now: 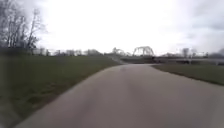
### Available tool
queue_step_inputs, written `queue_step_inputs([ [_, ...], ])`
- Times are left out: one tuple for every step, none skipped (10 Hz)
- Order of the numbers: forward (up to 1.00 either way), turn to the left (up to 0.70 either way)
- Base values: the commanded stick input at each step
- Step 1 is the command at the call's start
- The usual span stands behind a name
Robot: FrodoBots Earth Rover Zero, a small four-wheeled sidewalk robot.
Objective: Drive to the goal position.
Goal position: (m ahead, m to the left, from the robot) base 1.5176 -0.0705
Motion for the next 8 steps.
queue_step_inputs([
  [1.0,0.0],
  [1.0,0.0],
  [1.0,0.0],
  [1.0,-0.07],
  [1.0,-0.29],
  [1.0,-0.4],
  [1.0,-0.35],
  [1.0,-0.24],
])
